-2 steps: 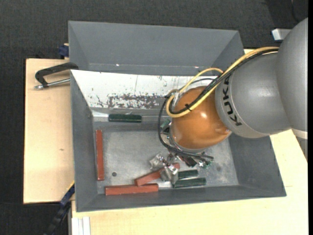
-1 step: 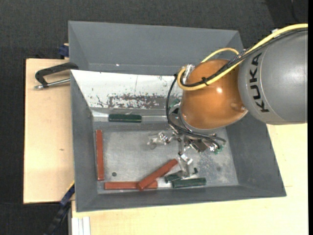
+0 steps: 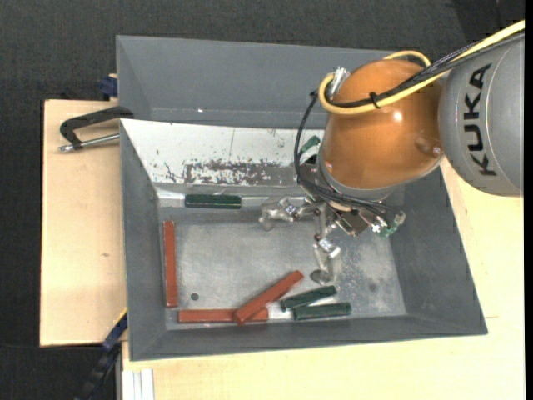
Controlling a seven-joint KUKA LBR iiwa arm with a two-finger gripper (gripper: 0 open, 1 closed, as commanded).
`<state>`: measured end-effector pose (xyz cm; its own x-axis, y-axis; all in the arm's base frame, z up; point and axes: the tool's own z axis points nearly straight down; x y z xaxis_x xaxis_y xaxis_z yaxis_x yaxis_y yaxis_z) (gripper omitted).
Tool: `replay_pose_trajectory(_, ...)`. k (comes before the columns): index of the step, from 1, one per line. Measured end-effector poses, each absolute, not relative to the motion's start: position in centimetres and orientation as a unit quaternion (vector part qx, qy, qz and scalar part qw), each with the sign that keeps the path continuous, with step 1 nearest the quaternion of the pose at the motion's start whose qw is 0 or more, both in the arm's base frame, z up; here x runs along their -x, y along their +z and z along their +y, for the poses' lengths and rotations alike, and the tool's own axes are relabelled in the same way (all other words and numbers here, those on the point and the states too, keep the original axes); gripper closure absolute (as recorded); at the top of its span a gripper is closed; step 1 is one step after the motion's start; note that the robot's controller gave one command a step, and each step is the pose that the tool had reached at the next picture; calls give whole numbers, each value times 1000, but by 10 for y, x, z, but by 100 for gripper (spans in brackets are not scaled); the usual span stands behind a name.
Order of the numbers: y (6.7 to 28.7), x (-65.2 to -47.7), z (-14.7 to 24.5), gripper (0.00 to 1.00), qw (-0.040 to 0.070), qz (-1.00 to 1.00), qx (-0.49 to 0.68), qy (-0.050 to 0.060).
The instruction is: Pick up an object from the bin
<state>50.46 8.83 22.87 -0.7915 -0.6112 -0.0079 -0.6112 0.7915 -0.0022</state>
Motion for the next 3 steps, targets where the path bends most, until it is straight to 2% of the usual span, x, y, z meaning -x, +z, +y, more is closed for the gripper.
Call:
replay_pose_trajectory(1,210,-505,88,0,6,938,347,-1)
replay_pose_trajectory(2,162,-502,84,0,3,895,446,0)
replay_pose_trajectory(3,115,-508,65,0,2,886,464,0)
